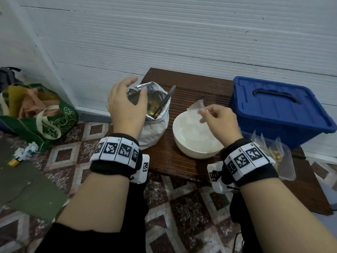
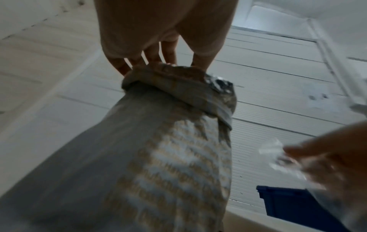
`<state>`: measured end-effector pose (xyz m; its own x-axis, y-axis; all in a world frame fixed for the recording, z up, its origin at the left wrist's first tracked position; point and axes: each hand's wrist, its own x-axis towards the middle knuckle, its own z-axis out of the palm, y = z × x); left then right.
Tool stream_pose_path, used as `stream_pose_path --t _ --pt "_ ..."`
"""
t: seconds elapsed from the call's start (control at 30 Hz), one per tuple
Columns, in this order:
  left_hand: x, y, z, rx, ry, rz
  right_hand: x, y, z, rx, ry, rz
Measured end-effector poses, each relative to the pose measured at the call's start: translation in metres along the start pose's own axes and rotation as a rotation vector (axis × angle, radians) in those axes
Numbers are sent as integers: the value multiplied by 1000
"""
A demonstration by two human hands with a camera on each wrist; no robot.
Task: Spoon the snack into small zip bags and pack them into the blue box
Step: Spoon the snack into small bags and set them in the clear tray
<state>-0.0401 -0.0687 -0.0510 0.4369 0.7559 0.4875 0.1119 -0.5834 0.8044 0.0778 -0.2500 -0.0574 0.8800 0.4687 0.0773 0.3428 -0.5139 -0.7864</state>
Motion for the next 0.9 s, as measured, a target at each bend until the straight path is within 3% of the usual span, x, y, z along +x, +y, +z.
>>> stream_pose_path --t 0.17,0.23,0.4,0.53,0.67,0.8,0.9 --pt "-11 24 8 228 -187 429 -8 -13 -15 350 -45 -84" --pt "-14 31 12 250 -259 483 -11 -18 -18 389 -80 -154" --pt "-15 33 15 102 -390 314 -16 -24 -20 401 -148 -219" --pt "-10 24 17 -70 -300 139 -17 -22 -21 485 -168 -154" --pt "-8 22 15 -80 -257 51 -17 -20 -22 554 -130 -102" --pt "-11 24 14 -54 -263 73 -16 -19 -24 593 -83 -61" --pt "-14 32 8 108 -284 274 -16 -19 -26 581 -73 -56"
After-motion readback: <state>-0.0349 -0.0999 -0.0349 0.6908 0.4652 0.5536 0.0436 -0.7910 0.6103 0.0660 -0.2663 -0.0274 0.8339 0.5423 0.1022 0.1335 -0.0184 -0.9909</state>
